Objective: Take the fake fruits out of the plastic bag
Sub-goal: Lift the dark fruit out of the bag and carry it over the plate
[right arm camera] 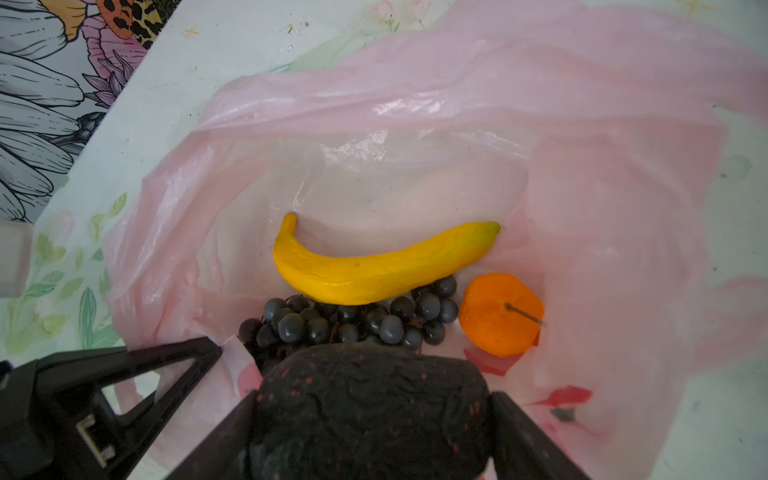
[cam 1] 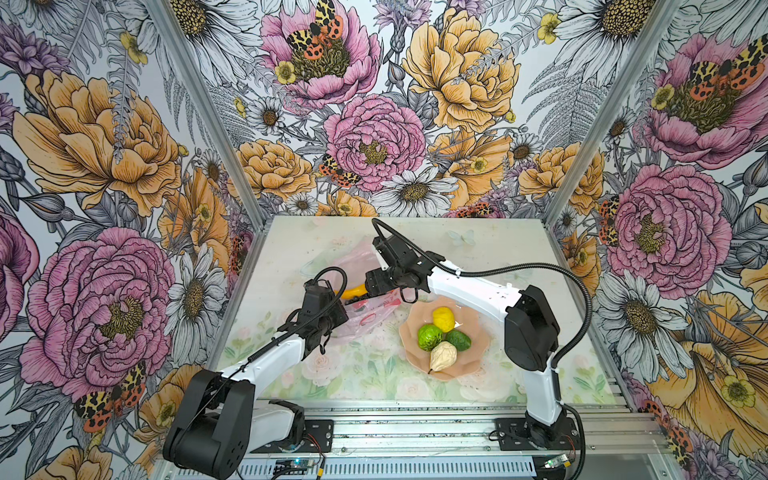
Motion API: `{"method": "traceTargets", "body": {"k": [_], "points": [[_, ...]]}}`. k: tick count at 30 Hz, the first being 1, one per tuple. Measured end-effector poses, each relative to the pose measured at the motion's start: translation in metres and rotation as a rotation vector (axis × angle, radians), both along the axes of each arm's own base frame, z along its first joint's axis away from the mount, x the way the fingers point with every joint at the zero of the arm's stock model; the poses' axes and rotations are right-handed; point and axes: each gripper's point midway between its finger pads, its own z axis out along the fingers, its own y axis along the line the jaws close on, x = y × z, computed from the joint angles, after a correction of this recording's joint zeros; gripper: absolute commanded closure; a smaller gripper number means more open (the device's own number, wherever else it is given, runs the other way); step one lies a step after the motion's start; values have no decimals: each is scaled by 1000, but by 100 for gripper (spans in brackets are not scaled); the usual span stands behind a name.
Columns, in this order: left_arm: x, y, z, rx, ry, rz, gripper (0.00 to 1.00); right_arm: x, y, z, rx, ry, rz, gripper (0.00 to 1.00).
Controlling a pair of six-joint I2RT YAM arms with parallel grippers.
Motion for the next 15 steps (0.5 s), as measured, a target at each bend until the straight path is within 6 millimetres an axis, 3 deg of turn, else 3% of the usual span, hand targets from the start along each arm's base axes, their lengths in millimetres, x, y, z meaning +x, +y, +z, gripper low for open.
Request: {"method": "traceTargets", "body": {"k": [7,12,15], "points": [[1,2,0,-5,1,4,100,-41,-52,17,-31,-27,-16,32],[2,2,-5,-7,14,4,100,-53,-68,7,-59,-27,-12,33],[2,2,-7,-8,17,1,100,-68,-83,-12,-110,1,8,33]]}}
